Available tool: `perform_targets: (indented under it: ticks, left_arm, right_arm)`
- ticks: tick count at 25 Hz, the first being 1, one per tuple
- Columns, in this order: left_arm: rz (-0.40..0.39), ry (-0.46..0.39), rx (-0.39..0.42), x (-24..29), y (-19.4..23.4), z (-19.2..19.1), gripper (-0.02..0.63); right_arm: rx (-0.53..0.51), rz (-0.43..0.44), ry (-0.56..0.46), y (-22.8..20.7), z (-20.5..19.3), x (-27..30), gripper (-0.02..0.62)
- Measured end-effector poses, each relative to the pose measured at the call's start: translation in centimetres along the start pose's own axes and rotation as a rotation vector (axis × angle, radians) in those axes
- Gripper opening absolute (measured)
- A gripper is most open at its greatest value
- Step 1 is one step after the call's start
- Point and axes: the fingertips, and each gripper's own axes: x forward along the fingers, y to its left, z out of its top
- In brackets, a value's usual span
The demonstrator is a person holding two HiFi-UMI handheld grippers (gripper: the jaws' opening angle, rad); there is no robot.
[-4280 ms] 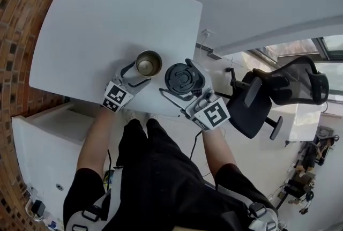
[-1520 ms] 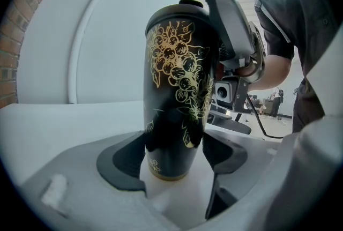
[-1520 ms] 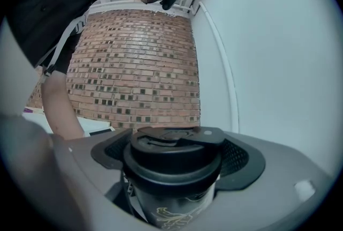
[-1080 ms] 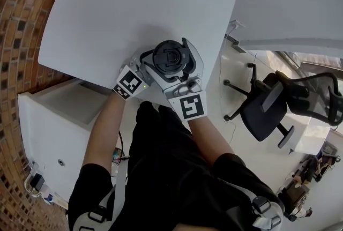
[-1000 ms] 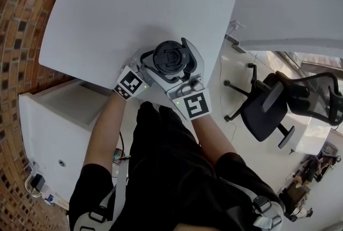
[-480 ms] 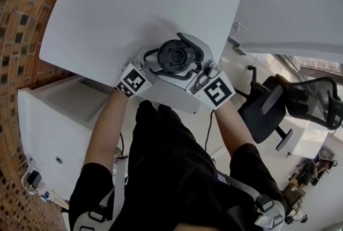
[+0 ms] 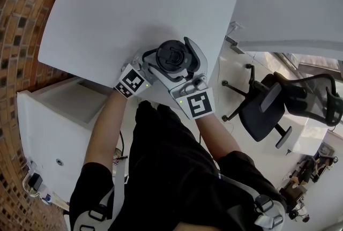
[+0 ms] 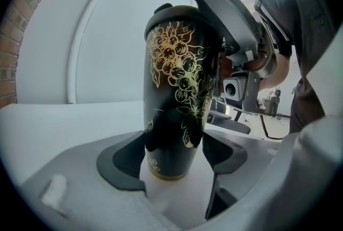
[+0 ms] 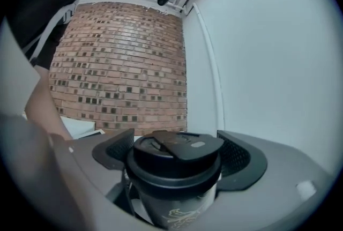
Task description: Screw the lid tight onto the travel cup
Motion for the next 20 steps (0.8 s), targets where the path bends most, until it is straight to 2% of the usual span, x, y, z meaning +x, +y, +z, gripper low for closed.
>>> perform_targets:
  ticks: [2,4,7,12,14,17,20]
  left_arm:
    - [0.0,0.001,0.001,0.0,0.0,0.0,0.337]
    - [0.003,0.001,0.002,0.0,0.1,0.0,0.337]
    - [0.003,0.001,0.0,0.2,0.0,0.1,0.337]
    - [0.002,0.004,0.002,0.1,0.0,0.0,0.337]
    - [0.001,0.004,0.001,0.2,0.0,0.0,0.337]
    - [0.002,0.003,0.001,0.2,0.0,0.1,0.337]
    - [0.003,0.002,0.002,0.2,0.0,0.1,0.337]
  right_arm:
    - [0.011,-0.021,0.003,-0.1,-0.2,0.0,0.462]
    - [0.045,0.011,0.007,0.0,-0.3,-0.1,0.466]
    - [0.093,0.151,0.019,0.2,-0.2,-0.6,0.516]
    - [-0.052,0.433,0.118,1.3,-1.0,-0.6,0.525]
    - [-0.115,0.504,0.147,1.7,-1.3,-0.7,0.523]
    - [-0.092,0.494,0.122,1.6,-0.8,-0.4,0.503]
    - [-0.043,0.402,0.062,1.2,-0.2,0.0,0.482]
